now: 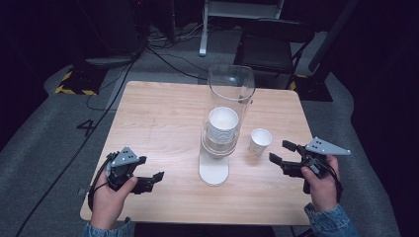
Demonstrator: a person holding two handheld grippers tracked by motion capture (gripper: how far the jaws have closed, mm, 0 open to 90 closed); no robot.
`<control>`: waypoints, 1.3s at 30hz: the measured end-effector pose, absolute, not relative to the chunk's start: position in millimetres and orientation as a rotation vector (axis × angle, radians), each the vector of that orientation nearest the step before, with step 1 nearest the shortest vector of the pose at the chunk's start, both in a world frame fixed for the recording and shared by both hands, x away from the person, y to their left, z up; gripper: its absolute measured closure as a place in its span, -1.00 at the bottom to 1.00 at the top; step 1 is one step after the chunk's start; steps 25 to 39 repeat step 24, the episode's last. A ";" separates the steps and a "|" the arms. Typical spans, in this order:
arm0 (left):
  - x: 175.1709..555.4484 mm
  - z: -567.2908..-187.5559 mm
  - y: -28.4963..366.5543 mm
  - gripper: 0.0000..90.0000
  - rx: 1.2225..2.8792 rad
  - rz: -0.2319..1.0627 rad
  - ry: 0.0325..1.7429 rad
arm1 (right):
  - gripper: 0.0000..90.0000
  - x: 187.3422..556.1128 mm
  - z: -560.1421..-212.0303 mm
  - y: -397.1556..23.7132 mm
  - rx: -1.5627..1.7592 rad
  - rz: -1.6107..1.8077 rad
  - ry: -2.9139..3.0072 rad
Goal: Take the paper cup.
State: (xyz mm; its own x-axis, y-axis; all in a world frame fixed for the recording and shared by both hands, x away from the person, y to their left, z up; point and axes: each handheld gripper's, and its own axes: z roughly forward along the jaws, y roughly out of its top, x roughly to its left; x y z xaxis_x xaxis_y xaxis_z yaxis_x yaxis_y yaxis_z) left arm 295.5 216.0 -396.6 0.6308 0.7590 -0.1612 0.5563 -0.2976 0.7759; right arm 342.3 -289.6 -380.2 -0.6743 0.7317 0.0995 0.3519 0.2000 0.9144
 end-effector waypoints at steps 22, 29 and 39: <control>294.2 -394.6 213.4 -0.62 2.027 0.308 1.039 | -0.56 343.9 -391.6 -276.5 0.961 1.440 2.242; 294.3 -394.8 213.4 -0.62 2.027 0.306 1.039 | -0.56 344.4 -392.1 -276.5 0.959 1.437 2.236; 294.3 -394.8 213.4 -0.62 2.027 0.306 1.039 | -0.56 344.4 -392.1 -276.5 0.959 1.437 2.236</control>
